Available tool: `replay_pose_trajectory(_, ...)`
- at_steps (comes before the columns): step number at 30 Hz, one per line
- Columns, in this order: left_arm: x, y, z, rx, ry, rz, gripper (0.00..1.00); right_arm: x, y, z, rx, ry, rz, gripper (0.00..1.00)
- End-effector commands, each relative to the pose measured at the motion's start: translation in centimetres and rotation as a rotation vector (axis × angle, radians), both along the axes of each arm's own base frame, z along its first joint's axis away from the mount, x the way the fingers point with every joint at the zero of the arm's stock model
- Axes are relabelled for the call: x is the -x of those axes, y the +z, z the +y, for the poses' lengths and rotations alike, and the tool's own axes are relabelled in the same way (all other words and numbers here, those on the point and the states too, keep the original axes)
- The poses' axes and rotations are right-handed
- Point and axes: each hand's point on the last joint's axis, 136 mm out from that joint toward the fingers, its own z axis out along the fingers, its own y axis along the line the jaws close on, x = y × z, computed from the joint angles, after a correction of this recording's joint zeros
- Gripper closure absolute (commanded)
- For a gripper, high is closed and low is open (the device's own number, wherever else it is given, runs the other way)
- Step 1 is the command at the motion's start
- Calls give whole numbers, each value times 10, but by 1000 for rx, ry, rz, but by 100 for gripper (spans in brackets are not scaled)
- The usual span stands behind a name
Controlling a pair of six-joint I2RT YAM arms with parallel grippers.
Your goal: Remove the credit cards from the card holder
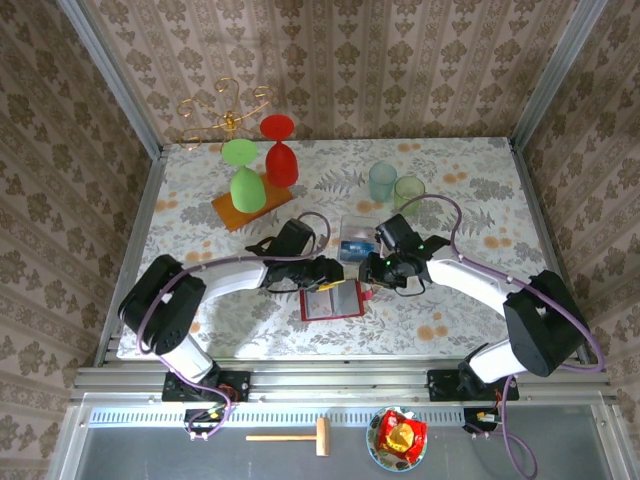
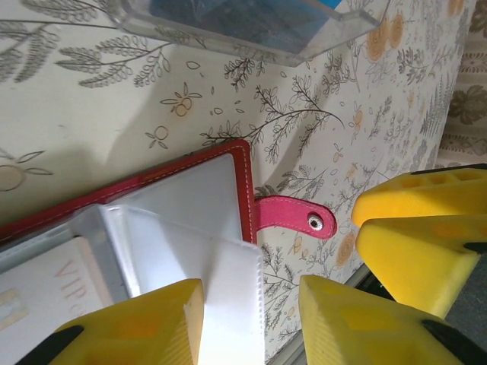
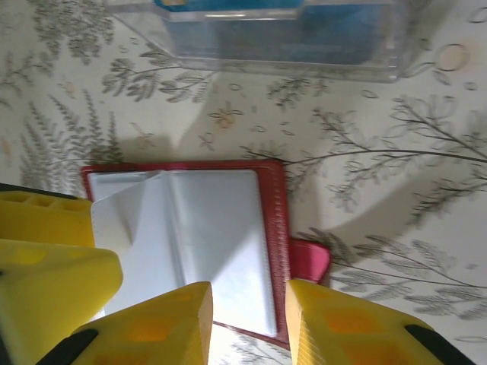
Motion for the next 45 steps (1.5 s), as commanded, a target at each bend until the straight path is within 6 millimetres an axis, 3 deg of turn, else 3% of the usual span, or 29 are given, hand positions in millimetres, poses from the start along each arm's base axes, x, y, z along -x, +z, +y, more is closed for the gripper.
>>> replay_pose_trajectory(1,2,4,-13,14,-40,5,61,3,1,-15,74,11,-5,68)
replay_pose_trajectory(9,4,-6,-27,10,-59,21,56,8,-11,-12,61,26,33,68)
replay_pose_trajectory(18,4,-8,-25,-11,-60,17,52,10,-26,-7,47,37,66,71)
replay_pose_trajectory(24,3,-2,-22,-8,-52,-4,53,10,-30,-4,31,40,74,79)
replay_pose_trajectory(28,1,3,-14,-7,-35,-18,54,11,-31,-2,12,33,77,87)
replay_pose_trajectory(45,7,-6,40,-76,16,-29,54,17,-31,10,-12,16,75,90)
